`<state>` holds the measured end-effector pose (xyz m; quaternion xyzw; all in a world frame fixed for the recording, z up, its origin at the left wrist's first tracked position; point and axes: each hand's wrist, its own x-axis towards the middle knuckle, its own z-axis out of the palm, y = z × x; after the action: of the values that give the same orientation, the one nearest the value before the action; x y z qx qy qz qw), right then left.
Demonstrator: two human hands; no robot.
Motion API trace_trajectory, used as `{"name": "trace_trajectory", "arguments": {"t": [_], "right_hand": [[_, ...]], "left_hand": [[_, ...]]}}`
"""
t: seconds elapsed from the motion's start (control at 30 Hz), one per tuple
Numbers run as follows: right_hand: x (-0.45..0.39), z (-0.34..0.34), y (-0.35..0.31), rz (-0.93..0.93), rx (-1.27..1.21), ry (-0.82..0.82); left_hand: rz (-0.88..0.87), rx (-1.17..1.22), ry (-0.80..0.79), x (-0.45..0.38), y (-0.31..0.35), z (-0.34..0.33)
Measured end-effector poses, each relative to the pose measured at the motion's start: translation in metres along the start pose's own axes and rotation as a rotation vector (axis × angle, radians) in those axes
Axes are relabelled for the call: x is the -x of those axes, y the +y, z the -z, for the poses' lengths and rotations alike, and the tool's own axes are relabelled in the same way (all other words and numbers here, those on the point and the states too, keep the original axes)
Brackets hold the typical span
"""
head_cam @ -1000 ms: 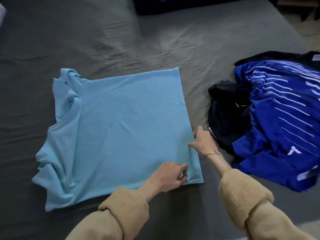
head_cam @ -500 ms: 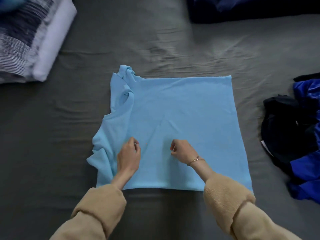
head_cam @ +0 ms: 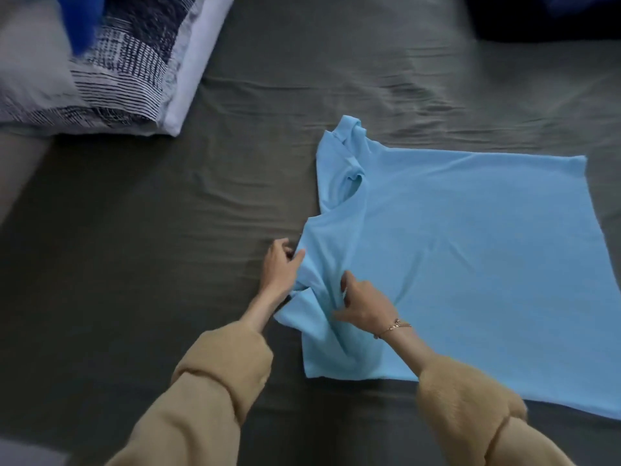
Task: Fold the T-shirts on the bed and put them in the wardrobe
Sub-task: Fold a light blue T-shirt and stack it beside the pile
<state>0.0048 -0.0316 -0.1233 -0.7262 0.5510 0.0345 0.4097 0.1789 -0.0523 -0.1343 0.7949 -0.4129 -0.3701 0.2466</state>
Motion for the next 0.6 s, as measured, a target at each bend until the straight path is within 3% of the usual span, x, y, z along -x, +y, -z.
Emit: {"name": "trace_trajectory", "arguments": {"t": [0.1, 0.23, 0.4, 0.6], "right_hand": [[0.002, -0.008, -0.005, 0.061, 0.1, 0.157], [0.004, -0.013, -0.018, 0.095, 0.127, 0.284], [-0.002, -0.027, -0.05, 0.192, 0.298, 0.227], [-0.004, -0.05, -0.073, 0.351, 0.463, 0.113]], "left_hand": [[0.009, 0.037, -0.171, -0.025, 0.021, 0.001], [-0.065, 0.05, -0.166, -0.04, 0.019, 0.005], [-0.053, 0.077, -0.038, -0.041, -0.013, 0.04], [0.032, 0.079, -0.051, -0.033, -0.049, 0.063]]}}
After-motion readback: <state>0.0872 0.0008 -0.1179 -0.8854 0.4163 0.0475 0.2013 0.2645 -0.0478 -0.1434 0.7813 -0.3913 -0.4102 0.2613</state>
